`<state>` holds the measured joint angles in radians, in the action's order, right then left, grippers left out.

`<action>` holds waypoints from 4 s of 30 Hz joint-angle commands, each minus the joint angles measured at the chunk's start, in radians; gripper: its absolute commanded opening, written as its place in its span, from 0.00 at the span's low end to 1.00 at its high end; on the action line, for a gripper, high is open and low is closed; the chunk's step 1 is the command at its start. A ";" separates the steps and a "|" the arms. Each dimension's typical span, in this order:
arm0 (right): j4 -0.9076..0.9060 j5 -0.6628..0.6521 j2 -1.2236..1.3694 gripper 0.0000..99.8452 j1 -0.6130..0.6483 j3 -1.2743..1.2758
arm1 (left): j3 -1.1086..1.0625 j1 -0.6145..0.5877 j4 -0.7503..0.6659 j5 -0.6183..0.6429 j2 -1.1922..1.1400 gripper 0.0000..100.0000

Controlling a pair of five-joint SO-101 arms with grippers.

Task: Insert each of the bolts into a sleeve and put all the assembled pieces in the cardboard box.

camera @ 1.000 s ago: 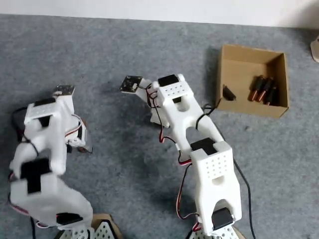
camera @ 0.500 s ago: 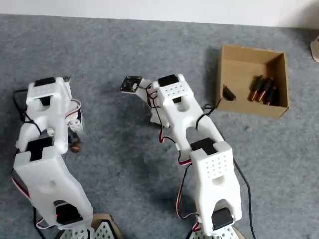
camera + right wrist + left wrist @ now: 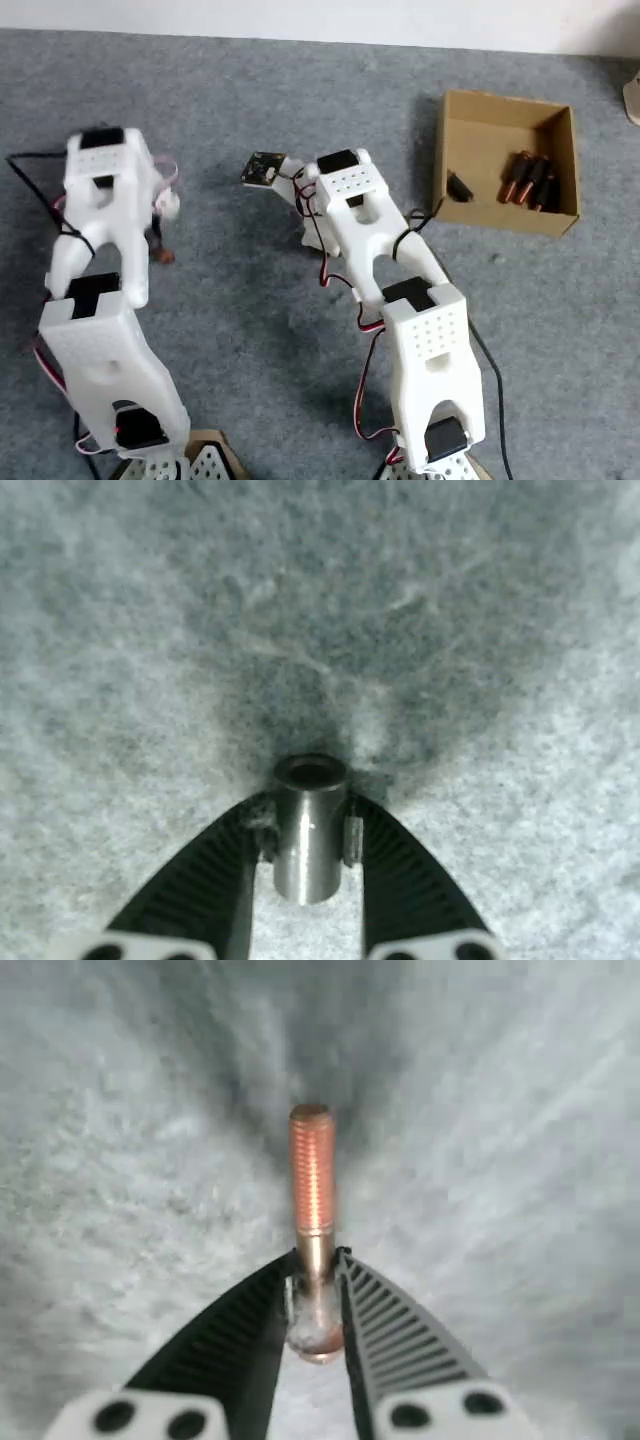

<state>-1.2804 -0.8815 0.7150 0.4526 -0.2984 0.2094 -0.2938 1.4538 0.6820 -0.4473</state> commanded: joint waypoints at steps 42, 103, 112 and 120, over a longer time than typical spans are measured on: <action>0.001 0.008 0.010 0.01 -0.007 0.047 | 0.268 -0.113 0.069 -1.208 -0.042 0.23; 0.001 0.008 0.015 0.01 -0.007 0.045 | 0.392 -0.114 -0.166 -0.499 -0.209 0.01; 0.001 0.008 0.015 0.01 -0.007 0.045 | 0.397 -0.027 0.272 -0.095 -0.208 0.01; 0.001 0.008 0.015 0.01 -0.007 0.045 | 0.392 -0.027 0.272 0.041 -0.211 0.01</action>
<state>-1.2789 -0.8815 0.7135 0.4511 -0.2908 0.5531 -0.3429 1.7116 0.6989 -0.6774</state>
